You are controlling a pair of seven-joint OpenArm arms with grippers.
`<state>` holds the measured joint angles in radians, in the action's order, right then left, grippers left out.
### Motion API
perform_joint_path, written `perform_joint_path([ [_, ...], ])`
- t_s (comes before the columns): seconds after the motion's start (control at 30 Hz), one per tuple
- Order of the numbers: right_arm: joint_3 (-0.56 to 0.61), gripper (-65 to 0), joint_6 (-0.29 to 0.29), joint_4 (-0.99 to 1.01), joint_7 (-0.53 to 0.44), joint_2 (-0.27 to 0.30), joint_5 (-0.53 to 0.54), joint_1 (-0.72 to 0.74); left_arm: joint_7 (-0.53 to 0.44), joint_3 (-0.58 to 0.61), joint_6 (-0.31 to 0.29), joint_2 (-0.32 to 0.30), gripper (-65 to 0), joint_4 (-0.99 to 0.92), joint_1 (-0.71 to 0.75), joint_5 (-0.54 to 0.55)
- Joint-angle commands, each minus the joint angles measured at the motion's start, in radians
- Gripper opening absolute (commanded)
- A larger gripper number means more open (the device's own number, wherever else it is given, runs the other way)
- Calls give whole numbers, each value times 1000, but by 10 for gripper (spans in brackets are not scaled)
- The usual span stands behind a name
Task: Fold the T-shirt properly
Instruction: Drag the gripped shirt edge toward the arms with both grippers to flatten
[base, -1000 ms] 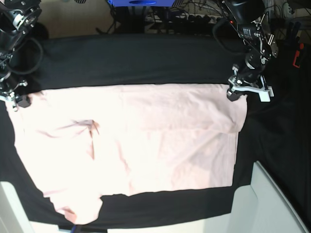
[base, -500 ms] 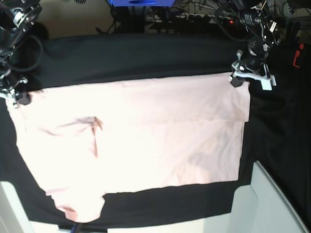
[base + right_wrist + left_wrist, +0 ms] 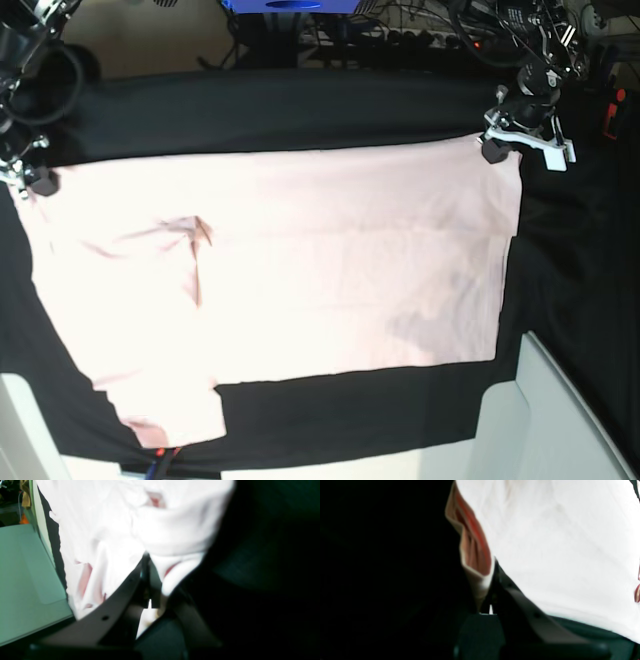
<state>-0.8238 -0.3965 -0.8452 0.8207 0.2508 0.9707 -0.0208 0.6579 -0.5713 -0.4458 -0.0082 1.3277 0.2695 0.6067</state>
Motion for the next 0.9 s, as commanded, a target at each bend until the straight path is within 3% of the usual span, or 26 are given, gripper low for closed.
perform_joint_path([
  [0.0,-6,-650,-9,-29,-10,28,40,-8,-17,-6,3,-13,-650,17,6,6],
  [0.43,-6,-650,-8,-79,55,29,66,-57,-16,-6,3,-9,-650,163,80,9],
  [0.87,-7,-650,-8,-135,76,14,69,-141,-16,-8,3,-13,-650,168,132,5],
])
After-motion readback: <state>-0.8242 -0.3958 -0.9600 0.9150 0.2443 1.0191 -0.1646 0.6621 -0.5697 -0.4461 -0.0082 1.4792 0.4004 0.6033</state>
